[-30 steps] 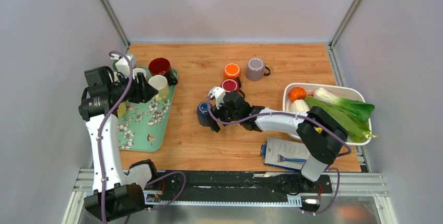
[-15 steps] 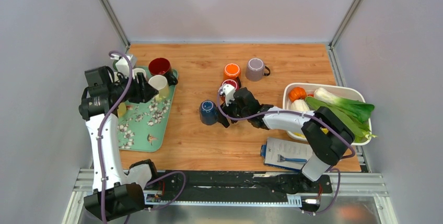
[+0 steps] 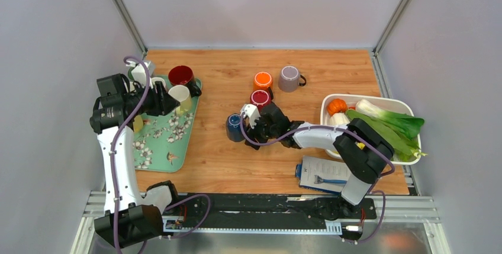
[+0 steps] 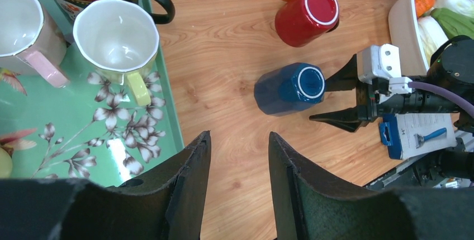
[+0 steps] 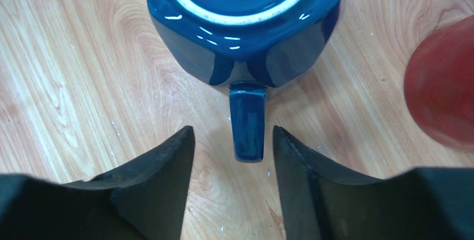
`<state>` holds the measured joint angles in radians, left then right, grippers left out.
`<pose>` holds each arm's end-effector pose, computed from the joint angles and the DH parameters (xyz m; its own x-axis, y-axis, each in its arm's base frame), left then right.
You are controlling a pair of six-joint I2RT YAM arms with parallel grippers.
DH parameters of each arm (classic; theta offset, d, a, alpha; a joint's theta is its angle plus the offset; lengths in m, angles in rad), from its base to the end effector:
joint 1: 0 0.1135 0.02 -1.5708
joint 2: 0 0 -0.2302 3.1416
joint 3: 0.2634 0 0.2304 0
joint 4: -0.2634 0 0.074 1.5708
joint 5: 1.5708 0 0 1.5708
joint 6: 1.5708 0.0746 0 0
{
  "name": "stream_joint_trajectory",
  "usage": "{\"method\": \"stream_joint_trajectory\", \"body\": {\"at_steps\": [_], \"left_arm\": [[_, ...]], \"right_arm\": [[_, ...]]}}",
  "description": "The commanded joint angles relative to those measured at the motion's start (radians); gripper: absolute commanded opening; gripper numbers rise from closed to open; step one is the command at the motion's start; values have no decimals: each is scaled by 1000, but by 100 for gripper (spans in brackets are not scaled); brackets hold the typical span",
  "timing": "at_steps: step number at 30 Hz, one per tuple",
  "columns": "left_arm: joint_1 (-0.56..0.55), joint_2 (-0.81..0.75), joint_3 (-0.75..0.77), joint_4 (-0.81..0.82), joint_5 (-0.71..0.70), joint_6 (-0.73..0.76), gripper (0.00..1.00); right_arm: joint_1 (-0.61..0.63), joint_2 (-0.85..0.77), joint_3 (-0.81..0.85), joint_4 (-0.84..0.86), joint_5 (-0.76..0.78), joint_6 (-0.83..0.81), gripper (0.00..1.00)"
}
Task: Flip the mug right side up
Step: Turn over the cup at the center of the board.
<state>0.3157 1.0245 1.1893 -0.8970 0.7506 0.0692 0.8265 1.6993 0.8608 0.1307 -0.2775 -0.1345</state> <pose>0.2112 0.0155 0.3199 -0.6163 -0.1481 -0.7735 0.2985 0.8649 -0.4035 0.2245 0.2739 0.1217 -0.3227 -0.5407 -0.7768 -0.8998 0.4298 0.0746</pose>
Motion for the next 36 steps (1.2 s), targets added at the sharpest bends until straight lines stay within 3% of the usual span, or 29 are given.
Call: {"method": "stream_joint_trajectory", "body": {"at_steps": [1, 6, 9, 15, 18, 21, 27, 33, 36], "left_arm": [[-3, 1, 15, 23, 21, 9, 50], [-4, 7, 17, 47, 25, 52, 50], [-12, 7, 25, 98, 31, 60, 51], [-66, -2, 21, 208, 47, 57, 57], [-72, 9, 13, 282, 90, -58, 61], [-77, 27, -17, 393, 139, -216, 62], [-98, 62, -136, 611, 326, -627, 64], [-152, 126, -223, 732, 440, -860, 68], [-176, 183, -275, 875, 501, -1006, 72]], "right_arm": [[2, 21, 46, 35, -17, -14, 52], [3, 52, 75, 26, -39, -4, 17], [-2, 53, 84, 26, -75, 12, 1], [-87, 2, 148, 31, -367, 170, 0], [-143, -20, 189, 94, -568, 276, 0], [-188, -39, 241, 145, -655, 353, 0], [-255, -72, 312, 207, -677, 451, 0], [-254, -94, 322, 251, -617, 508, 0], [-243, -83, 327, 252, -587, 515, 0]]}}
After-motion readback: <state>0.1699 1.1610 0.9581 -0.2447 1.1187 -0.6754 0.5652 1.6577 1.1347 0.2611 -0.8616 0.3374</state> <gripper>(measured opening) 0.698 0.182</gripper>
